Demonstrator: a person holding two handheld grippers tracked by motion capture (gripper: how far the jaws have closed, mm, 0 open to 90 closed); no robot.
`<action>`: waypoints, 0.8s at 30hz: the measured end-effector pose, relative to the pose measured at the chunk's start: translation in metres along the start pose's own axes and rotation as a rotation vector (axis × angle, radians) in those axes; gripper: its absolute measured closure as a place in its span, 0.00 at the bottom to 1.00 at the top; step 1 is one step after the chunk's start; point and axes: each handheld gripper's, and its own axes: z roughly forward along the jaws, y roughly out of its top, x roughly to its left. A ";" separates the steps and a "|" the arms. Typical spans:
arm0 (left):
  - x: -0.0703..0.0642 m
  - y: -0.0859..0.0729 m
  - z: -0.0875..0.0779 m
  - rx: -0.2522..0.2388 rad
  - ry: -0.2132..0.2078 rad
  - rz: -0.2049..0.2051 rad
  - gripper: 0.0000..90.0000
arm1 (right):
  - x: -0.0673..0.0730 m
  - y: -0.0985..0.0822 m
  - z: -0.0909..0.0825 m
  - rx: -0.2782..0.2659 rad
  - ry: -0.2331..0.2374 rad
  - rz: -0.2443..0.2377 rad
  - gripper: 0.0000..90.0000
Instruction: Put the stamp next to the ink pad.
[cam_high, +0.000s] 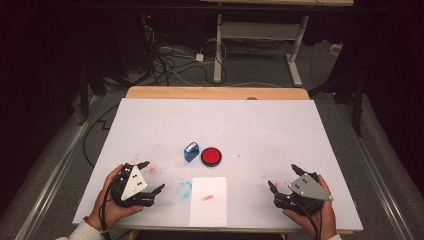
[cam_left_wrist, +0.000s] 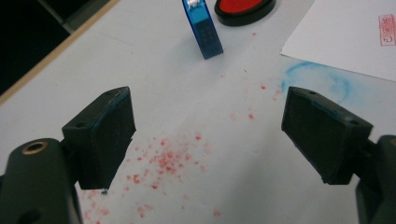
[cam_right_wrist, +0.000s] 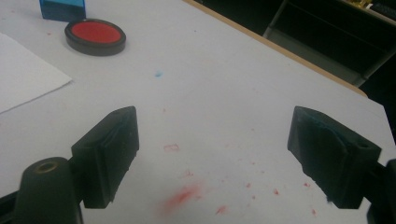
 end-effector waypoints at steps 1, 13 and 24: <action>-0.001 -0.002 0.000 0.009 -0.005 0.002 0.19 | 0.000 -0.001 0.000 0.002 -0.002 0.000 0.19; -0.008 -0.006 -0.003 0.017 -0.005 0.019 0.19 | 0.004 -0.001 -0.001 -0.001 -0.004 -0.018 0.20; -0.007 -0.007 -0.004 0.018 -0.008 0.017 0.19 | 0.003 0.003 -0.004 -0.017 -0.025 -0.016 0.20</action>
